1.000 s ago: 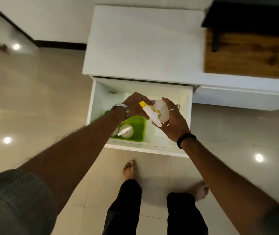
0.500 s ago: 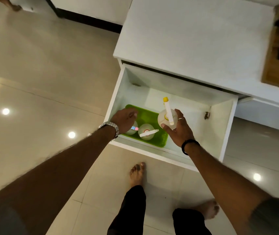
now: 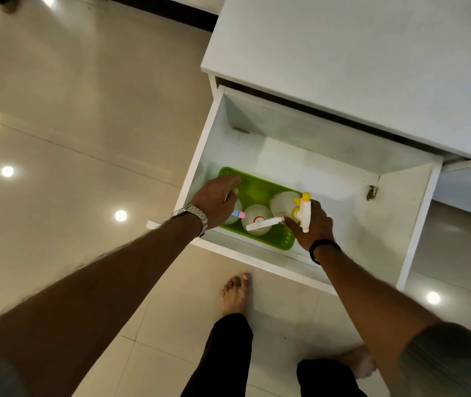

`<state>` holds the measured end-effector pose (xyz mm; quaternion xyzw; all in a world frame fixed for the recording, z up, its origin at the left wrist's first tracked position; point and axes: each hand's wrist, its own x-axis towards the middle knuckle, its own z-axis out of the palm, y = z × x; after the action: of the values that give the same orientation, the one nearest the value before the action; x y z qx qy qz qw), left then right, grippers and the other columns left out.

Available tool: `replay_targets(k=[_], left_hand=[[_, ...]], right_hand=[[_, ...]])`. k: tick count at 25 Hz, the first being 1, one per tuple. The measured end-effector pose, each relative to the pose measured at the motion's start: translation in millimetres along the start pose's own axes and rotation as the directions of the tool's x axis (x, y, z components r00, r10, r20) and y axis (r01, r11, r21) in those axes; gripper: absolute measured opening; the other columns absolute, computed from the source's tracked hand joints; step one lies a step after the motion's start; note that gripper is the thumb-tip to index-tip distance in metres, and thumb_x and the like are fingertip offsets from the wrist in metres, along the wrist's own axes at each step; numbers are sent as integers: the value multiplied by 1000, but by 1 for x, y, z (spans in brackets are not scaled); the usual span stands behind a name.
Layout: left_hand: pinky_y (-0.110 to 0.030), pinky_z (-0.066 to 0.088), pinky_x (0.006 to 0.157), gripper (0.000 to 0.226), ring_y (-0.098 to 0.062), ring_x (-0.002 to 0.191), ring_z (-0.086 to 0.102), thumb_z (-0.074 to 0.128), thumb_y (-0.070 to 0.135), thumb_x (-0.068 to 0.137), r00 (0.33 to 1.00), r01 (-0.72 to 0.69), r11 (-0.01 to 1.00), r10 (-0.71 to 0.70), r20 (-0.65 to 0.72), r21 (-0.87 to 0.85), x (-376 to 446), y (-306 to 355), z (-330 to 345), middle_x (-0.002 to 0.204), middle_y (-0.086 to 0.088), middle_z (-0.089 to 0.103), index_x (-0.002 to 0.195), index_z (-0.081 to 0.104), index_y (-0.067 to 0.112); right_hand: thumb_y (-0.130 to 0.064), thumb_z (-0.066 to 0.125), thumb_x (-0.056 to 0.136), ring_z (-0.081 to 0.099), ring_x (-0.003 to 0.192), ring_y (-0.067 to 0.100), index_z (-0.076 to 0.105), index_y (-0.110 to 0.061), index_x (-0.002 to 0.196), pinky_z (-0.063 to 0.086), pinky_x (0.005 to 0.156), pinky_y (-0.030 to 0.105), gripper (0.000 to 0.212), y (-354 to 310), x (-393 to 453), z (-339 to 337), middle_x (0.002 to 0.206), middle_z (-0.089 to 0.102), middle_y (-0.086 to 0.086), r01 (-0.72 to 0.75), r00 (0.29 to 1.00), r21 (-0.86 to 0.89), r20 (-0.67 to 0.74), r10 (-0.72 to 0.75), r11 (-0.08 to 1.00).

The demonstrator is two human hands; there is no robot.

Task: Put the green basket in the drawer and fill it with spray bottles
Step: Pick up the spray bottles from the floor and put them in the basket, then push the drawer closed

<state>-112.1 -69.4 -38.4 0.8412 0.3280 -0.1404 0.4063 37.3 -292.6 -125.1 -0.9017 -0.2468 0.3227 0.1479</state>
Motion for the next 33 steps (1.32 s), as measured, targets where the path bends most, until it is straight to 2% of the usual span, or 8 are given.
replay_targets(k=[8, 14, 18, 21, 24, 27, 29, 33], left_hand=[[-41, 40, 110, 43, -32, 134, 49, 47, 14, 101, 999, -51, 994, 52, -3, 101, -4, -19, 8, 144, -13, 57, 143, 53, 8], [-47, 25, 123, 57, -34, 153, 27, 51, 15, 94, 984, -89, 965, 123, -126, 248, -23, -25, 3, 160, -14, 39, 150, 42, 7], [-49, 8, 126, 80, -39, 157, 4, 46, 29, 87, 948, 173, 965, -109, -298, 198, -74, -18, -3, 170, -19, 8, 160, 21, 7], [-43, 5, 126, 92, -36, 157, -2, 51, 36, 86, 841, 401, 904, -427, -332, -149, -117, -8, 3, 169, -23, -1, 160, 10, 0], [-38, 2, 129, 96, -30, 158, -10, 64, 24, 95, 672, 573, 629, -728, -139, -525, -143, 6, 19, 168, -23, -9, 157, -2, -6], [-39, 11, 128, 80, -33, 158, 10, 58, 10, 99, 563, 566, 248, -813, 149, -787, -148, 9, 27, 168, -25, 10, 157, 6, -8], [-41, 29, 119, 57, -38, 146, 37, 43, 18, 107, 515, 534, 21, -801, 305, -845, -124, 20, 26, 158, -25, 37, 157, 24, -1], [-32, 44, 75, 52, -29, 87, 56, 43, 31, 105, 528, 334, -298, -727, 439, -894, -97, 53, 7, 100, -17, 58, 151, 39, 6]], right_hand=[[-52, 71, 82, 45, 120, 36, 73, -13, 110, 33, 95, 48, 48, 14, 23, 30, 130, 53, 11, -8, 994, -270, -108, -22, 963], [-45, 74, 83, 43, 127, 36, 54, -13, 139, 38, 97, 49, 67, 20, -2, 8, 139, 50, 11, -58, 998, -280, -13, 57, 958], [-36, 70, 88, 38, 139, 33, 42, -16, 151, 35, 108, 51, 71, 10, -68, -55, 150, 43, 10, -369, 927, 35, -61, 371, 929], [-26, 72, 86, 33, 144, 32, 41, -15, 151, 31, 111, 52, 73, -10, -139, -88, 156, 38, 11, -405, 841, 296, -252, 479, 865], [-25, 77, 82, 19, 151, 33, 22, -10, 158, 25, 117, 56, 95, -23, -194, -90, 164, 19, 17, -612, 595, 551, -152, 789, 567], [-32, 74, 88, 48, 122, 38, 37, -5, 144, 40, 100, 50, 73, -26, -201, -75, 135, 48, 25, -586, 387, 807, 352, 852, -68], [-37, 61, 94, 51, 84, 32, 45, -8, 119, 42, 75, 41, 41, -42, -180, -68, 97, 50, 17, -454, 427, 793, 593, 682, -405], [-48, 53, 91, 52, 83, 29, 54, -15, 111, 39, 74, 35, 39, -60, -148, -74, 107, 53, 11, -301, 459, 776, 627, 629, -554]])
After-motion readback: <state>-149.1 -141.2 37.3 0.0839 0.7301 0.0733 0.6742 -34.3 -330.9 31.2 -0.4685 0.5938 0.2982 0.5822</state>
